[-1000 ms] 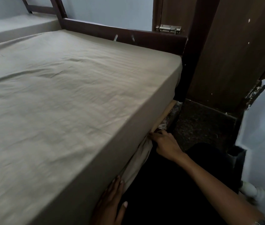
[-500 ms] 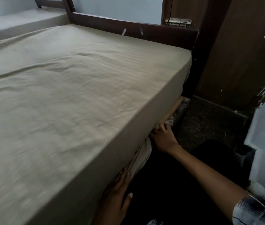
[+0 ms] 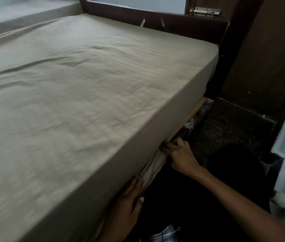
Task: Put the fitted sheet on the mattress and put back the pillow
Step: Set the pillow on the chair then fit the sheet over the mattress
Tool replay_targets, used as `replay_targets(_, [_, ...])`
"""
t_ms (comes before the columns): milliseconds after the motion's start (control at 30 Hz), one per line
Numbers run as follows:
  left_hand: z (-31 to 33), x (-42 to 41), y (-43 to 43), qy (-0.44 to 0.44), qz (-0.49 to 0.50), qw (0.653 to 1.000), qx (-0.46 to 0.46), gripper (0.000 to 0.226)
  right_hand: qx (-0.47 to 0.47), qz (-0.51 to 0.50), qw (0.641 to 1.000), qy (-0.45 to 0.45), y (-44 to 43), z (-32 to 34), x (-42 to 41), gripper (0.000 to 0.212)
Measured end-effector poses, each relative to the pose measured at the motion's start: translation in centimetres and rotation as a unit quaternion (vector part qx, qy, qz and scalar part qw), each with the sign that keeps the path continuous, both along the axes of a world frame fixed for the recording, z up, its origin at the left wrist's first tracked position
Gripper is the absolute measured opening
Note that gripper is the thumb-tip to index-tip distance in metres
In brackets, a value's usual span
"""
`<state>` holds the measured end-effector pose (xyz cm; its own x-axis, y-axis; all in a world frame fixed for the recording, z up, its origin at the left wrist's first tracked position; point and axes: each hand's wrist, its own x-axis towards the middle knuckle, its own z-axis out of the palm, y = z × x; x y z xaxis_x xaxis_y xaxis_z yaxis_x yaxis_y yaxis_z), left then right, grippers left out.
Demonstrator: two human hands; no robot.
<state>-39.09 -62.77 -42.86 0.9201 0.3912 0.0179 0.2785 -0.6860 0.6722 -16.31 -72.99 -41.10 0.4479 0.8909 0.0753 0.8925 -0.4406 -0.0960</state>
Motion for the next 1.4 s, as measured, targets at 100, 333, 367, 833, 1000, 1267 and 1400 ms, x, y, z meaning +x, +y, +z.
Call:
replay_targets(100, [1.0,-0.1,-0.6,-0.026,0.046,0.999,0.009,0.067,-0.011,0.009,0.999,-0.046,1.1,0.0,-0.3,0.069])
replay_targets(333, [1.7,1.5,-2.0,-0.031,0.039,0.999,-0.001,0.067,-0.024,0.056,0.992,-0.112,3.0,-0.1,0.8,0.042])
replay_targets(367, [1.3,1.6,-1.9,-0.019,0.045,0.999,0.002,0.069,-0.018,0.051,0.992,-0.114,3.0,-0.2,0.6,0.04])
replay_targets(833, [1.5,0.8,-1.1,0.048,0.081,0.989,0.113,0.057,0.096,0.001,0.995,0.008,-0.3,-0.8,-2.1,0.06])
replay_targets(1000, [0.4,-1.1,-0.2,0.021,0.055,0.995,0.08,0.047,0.072,0.058,0.996,0.02,0.6,-0.3,-4.7,0.071])
replay_targets(1267, [1.5,-1.5,-2.0,-0.093,0.038,0.992,0.076,0.05,-0.035,0.057,0.997,-0.047,3.3,0.3,-5.2,0.038])
replay_targets(1400, [0.5,-0.5,-2.4,-0.014,0.03,0.997,0.075,0.056,-0.078,0.055,0.995,-0.043,3.7,-0.6,-6.0,0.035])
